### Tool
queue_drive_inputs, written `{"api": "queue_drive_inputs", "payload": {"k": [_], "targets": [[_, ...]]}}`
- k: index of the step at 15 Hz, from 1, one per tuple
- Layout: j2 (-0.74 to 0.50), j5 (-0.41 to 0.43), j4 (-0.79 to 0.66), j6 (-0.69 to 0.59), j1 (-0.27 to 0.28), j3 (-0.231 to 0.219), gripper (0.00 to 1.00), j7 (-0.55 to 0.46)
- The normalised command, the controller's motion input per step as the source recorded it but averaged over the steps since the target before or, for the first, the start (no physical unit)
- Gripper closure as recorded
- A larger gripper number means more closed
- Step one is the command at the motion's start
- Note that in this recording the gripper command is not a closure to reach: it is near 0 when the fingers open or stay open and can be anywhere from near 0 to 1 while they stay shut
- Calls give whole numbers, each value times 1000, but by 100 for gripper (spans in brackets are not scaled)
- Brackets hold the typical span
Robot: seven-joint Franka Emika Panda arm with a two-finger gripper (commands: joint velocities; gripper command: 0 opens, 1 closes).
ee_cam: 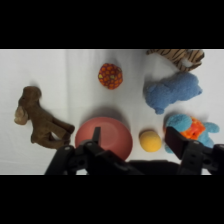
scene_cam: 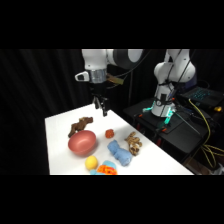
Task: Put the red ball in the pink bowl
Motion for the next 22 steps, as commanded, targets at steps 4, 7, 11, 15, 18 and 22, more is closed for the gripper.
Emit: {"api": "queue_drive_inputs", "payload": {"k": [4, 7, 11, 15, 18, 22], "targets": [[-30, 114, -41, 107, -41, 4, 0, -142], [-59, 143, -83, 188, -44, 3, 0, -159], [-99, 61, -155, 253, -27, 7, 0, -72], [-51, 116, -173, 224, -48, -3, 0, -150], [-44, 154, -171, 179, -69, -18, 0, -187], [40, 189, -95, 145, -52, -4, 0, -214]]}}
